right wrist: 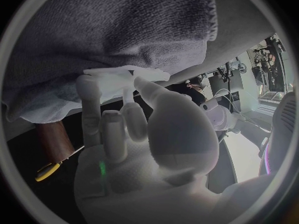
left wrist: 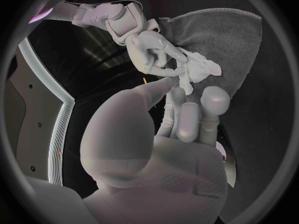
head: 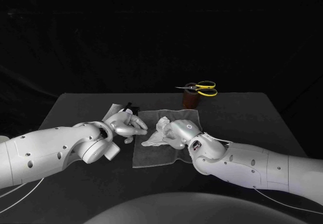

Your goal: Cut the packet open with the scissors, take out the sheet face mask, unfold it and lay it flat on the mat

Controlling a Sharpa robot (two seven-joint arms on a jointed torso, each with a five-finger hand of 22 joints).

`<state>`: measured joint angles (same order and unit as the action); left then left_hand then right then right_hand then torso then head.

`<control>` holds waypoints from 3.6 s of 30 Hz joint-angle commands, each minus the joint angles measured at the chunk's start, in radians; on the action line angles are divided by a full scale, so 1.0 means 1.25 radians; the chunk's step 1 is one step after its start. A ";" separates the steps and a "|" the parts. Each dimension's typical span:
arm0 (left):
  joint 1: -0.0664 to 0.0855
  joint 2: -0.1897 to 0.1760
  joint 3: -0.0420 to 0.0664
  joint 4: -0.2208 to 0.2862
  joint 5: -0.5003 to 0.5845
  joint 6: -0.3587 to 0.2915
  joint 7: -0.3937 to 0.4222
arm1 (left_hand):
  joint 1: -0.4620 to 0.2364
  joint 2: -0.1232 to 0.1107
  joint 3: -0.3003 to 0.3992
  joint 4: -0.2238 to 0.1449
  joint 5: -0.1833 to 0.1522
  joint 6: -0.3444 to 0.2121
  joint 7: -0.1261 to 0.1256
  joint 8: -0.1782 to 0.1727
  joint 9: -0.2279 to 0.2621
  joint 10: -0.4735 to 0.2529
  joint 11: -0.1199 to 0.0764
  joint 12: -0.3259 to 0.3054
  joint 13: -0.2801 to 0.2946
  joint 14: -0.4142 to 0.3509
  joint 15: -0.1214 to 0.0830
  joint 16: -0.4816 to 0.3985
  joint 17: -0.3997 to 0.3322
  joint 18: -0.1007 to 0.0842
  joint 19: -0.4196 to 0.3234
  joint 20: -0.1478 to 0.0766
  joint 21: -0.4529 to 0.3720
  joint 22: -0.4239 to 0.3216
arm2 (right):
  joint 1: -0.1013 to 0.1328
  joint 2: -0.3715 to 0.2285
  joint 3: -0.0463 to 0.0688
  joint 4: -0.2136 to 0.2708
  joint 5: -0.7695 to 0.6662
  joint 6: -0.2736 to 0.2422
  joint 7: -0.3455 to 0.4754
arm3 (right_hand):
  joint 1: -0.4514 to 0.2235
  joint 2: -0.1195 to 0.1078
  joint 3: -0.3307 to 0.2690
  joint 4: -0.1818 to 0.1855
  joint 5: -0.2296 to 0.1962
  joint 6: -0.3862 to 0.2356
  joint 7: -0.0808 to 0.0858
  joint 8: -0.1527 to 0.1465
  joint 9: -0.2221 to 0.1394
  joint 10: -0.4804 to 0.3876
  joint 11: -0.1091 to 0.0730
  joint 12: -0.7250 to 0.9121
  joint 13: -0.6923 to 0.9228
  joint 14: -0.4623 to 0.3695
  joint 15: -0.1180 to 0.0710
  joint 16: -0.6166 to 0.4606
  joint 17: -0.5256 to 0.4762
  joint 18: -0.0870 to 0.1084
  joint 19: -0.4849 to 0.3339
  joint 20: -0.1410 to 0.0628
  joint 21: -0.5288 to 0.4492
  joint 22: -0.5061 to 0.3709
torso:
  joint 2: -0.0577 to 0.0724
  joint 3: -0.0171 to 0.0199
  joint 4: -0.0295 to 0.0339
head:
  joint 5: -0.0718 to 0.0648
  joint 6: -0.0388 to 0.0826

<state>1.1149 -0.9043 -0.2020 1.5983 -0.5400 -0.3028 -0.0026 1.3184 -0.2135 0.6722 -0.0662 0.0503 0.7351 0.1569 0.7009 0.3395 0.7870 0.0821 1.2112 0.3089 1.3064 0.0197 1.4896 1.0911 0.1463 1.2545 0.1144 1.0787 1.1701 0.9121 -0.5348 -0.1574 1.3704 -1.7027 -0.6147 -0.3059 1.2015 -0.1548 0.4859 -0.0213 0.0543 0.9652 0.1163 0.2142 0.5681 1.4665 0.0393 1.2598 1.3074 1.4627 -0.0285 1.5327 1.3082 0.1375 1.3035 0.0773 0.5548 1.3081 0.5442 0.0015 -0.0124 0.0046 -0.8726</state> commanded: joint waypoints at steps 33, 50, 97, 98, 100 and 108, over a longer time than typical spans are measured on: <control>0.000 0.020 0.000 -0.001 -0.031 0.028 -0.002 | -0.014 -0.004 0.006 0.006 -0.002 -0.004 0.001 -0.002 -0.008 0.005 0.001 0.004 0.003 0.004 -0.001 0.003 -0.001 -0.016 0.003 -0.002 0.005 0.000 | -0.001 -0.008 0.002 0.001 -0.018 -0.036 0.016 | -0.030 0.007 0.047 -0.003 0.001 0.012 -0.005 0.003 0.002 0.024 -0.013 0.012 0.072 0.073 -0.010 0.010 0.172 0.003 0.018 -0.013 0.039 0.051 | 0.001 0.0000 -0.0019 | 0.000 0.000; 0.000 0.029 0.000 -0.010 -0.042 0.032 -0.004 | -0.015 -0.006 0.006 0.007 -0.002 -0.006 0.001 -0.004 -0.010 0.004 0.002 0.005 0.003 0.006 0.000 0.004 0.003 -0.017 0.005 -0.002 0.009 0.003 | -0.001 -0.007 0.003 0.005 -0.013 0.019 0.022 | -0.044 -0.049 -0.031 0.016 0.034 -0.039 0.016 -0.054 -0.025 0.011 0.008 -0.006 0.063 0.066 0.010 0.003 0.159 0.010 0.000 0.007 -0.011 0.037 | 0.000 -0.0001 0.0000 | -0.001 0.000; 0.001 0.044 0.000 -0.017 -0.055 0.030 -0.016 | -0.016 -0.003 0.007 0.009 -0.001 -0.006 0.002 -0.005 -0.013 0.005 0.002 0.006 0.004 0.004 0.000 0.003 -0.002 -0.016 0.003 -0.002 0.005 0.000 | -0.002 0.010 0.003 -0.038 -0.030 -0.067 0.036 | 0.051 0.083 0.121 -0.029 -0.005 0.117 -0.035 0.023 0.012 0.034 -0.036 0.046 0.090 0.082 -0.026 0.024 0.198 -0.003 0.040 -0.024 0.106 0.069 | 0.003 -0.0001 0.0002 | -0.001 0.000; 0.001 0.048 0.000 -0.021 -0.066 0.027 -0.012 | -0.016 -0.003 0.008 0.009 -0.001 -0.007 0.001 -0.005 -0.013 0.004 0.002 0.006 0.004 0.003 0.000 0.003 -0.003 -0.016 0.002 -0.002 0.004 -0.001 | -0.002 0.009 0.003 -0.037 -0.030 -0.070 0.035 | 0.050 0.082 0.123 -0.030 -0.005 0.118 -0.036 0.026 0.015 0.034 -0.037 0.048 0.091 0.082 -0.027 0.024 0.198 -0.003 0.040 -0.024 0.108 0.069 | 0.002 -0.0002 0.0001 | -0.002 0.000; 0.000 0.062 -0.001 -0.034 -0.102 0.017 -0.003 | -0.019 -0.006 0.009 0.012 -0.002 -0.018 0.003 -0.013 -0.019 -0.006 0.003 -0.005 0.000 -0.004 0.001 -0.001 -0.014 -0.013 -0.006 -0.002 -0.007 -0.009 | -0.002 0.007 0.004 -0.035 -0.030 -0.074 0.035 | 0.046 0.080 0.130 -0.031 -0.005 0.120 -0.039 0.035 0.024 0.036 -0.039 0.050 0.093 0.083 -0.029 0.025 0.200 -0.004 0.041 -0.026 0.112 0.070 | 0.003 -0.0008 0.0005 | -0.002 0.000; -0.016 0.119 -0.002 -0.085 -0.339 -0.055 -0.005 | -0.081 -0.052 -0.084 0.053 -0.002 -0.020 0.003 -0.020 -0.031 0.000 0.006 -0.005 0.000 -0.005 0.005 -0.003 -0.015 -0.010 -0.019 0.005 -0.029 -0.026 | -0.002 -0.012 0.007 -0.009 -0.010 -0.062 0.038 | 0.041 0.078 0.135 -0.031 -0.005 0.117 -0.040 0.041 0.032 0.035 -0.040 0.046 0.090 0.082 -0.030 0.023 0.196 -0.003 0.039 -0.027 0.104 0.068 | 0.002 -0.0007 -0.0023 | -0.001 0.000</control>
<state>1.0977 -0.7657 -0.2052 1.4997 -0.7744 -0.3094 -0.0188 1.2260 -0.2818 0.5734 -0.0022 0.0503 0.7069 0.1625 0.6771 0.3019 0.7818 0.0913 1.2031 0.3064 1.2951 0.0245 1.4856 1.0697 0.1451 1.2341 0.1199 1.0445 1.1362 0.9096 -0.5462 -0.1502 1.3515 -1.7220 -0.6836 -0.2664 1.2580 -0.0581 0.6487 -0.0587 0.0483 1.1116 0.0603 0.2518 0.5606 1.4668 -0.0038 1.3180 1.3069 1.4487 -0.0434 1.5584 1.3072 0.1155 1.3469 0.0447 0.6900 1.3081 0.5473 0.0004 -0.0124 0.0031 -0.8726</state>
